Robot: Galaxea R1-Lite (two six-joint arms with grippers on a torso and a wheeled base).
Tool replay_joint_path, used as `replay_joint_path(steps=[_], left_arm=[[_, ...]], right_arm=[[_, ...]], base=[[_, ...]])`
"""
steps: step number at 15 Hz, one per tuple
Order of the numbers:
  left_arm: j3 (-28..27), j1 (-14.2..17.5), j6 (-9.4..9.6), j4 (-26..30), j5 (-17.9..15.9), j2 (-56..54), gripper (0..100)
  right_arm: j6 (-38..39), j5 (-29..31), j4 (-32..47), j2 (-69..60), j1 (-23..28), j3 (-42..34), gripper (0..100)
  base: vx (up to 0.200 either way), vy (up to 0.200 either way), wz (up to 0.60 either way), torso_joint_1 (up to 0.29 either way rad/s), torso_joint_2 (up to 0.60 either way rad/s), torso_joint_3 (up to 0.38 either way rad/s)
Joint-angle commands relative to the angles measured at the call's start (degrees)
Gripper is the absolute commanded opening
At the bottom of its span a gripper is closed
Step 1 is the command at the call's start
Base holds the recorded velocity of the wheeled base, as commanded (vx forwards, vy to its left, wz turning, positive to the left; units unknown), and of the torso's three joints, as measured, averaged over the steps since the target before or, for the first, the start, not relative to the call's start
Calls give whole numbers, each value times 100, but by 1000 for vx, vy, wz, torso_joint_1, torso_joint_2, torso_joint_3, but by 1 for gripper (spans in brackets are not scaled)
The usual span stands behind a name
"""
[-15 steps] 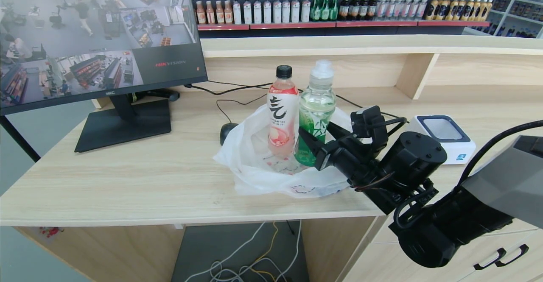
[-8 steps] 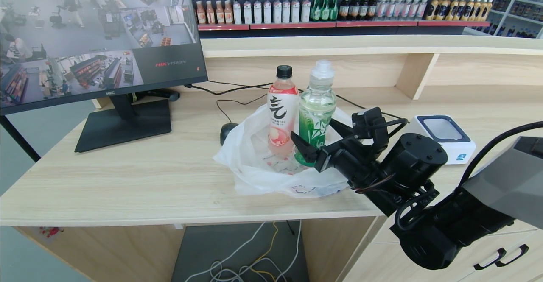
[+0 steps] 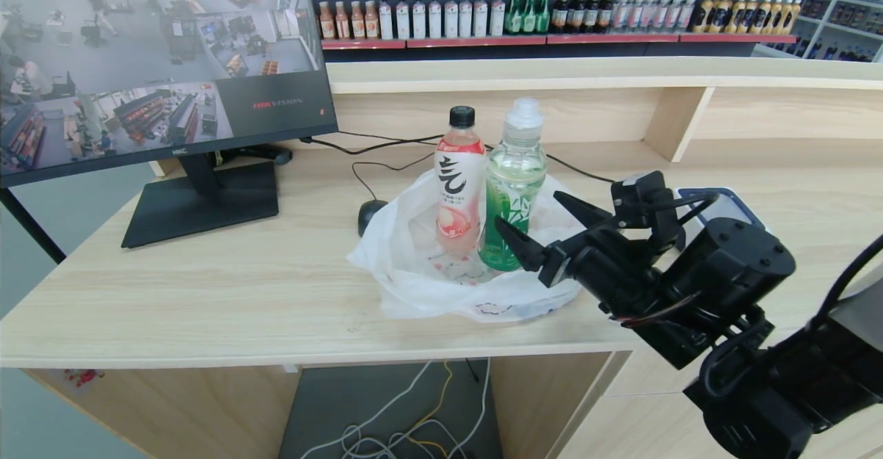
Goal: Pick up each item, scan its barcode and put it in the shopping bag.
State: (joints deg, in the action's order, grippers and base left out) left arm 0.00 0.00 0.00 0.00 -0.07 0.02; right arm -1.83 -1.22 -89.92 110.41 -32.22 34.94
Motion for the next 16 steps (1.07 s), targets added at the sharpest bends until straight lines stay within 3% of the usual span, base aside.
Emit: replay_joint_path(steps=[1, 4, 7, 9, 12, 14, 16], left_arm=[[0, 0, 0, 0, -1, -2, 100], [0, 0, 0, 0, -1, -2, 100], [0, 0, 0, 0, -1, -2, 100], [0, 0, 9, 0, -1, -2, 100], [0, 0, 9, 0, 7, -2, 100], [0, 0, 0, 0, -1, -2, 100], [0, 0, 0, 0, -1, -2, 100]], right_arm=[[-19, -1, -8, -740, 32, -567, 100], [-90, -1, -8, -1426, 67, -1270, 100], [-204, -10, -8, -2683, 770, -2290, 100], [-230, -10, -8, -3605, 902, -3265, 100], [-353, 8, -8, -4625, 1306, -3494, 100], [-564, -10, 1170, -5724, 1447, -3494, 100], [-635, -10, 3393, -6963, 1447, -3494, 100]], base=[[0, 0, 0, 0, 0, 0], [0, 0, 0, 0, 0, 0], [0, 0, 0, 0, 0, 0], [0, 0, 0, 0, 0, 0], [0, 0, 0, 0, 0, 0], [0, 0, 0, 0, 0, 0], [0, 0, 0, 0, 0, 0]])
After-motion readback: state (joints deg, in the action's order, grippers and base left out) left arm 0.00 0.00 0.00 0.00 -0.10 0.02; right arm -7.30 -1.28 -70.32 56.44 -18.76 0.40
